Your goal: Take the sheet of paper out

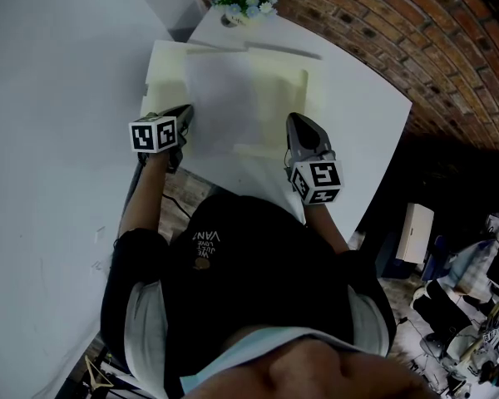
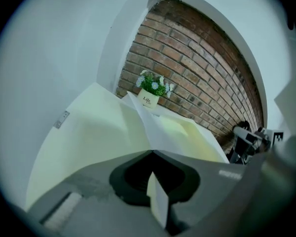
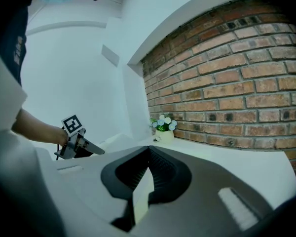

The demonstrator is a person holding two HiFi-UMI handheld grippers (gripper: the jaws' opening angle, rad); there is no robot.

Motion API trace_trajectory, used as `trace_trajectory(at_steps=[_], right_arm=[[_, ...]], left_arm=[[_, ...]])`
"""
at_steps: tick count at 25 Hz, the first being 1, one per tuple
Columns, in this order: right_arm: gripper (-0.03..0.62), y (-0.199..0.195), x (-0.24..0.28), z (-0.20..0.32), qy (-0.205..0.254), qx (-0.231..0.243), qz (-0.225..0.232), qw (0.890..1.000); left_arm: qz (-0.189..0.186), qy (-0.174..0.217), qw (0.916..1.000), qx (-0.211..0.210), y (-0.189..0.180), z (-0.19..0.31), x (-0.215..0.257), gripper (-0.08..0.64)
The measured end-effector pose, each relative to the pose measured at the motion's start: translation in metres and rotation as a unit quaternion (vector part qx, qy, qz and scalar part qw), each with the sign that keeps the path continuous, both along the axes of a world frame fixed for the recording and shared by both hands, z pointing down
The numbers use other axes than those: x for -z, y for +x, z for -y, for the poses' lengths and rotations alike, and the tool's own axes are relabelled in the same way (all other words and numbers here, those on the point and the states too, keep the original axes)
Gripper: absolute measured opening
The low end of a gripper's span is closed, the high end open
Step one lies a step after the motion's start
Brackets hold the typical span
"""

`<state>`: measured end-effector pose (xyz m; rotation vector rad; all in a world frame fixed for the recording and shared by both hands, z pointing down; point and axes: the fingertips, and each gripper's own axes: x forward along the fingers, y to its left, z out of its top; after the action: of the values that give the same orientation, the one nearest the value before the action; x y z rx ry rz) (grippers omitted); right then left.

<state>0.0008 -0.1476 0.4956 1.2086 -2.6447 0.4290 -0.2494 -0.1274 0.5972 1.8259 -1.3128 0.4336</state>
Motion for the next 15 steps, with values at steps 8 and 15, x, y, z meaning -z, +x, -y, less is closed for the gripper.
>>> trace_trajectory(at_steps=[8,15], right_arm=[[0.0,-0.008,0.0,-0.004,0.001,0.009,0.0,1.0],[0.0,-0.01,0.0,-0.005,0.002,0.015,0.001,1.0]], left_arm=[[0.047,0.014,0.9984,-0.03,-0.009,-0.007,0.013,0.002],[0.089,0.043,0.9932,-0.061,-0.007,-0.006,0.035,0.002]])
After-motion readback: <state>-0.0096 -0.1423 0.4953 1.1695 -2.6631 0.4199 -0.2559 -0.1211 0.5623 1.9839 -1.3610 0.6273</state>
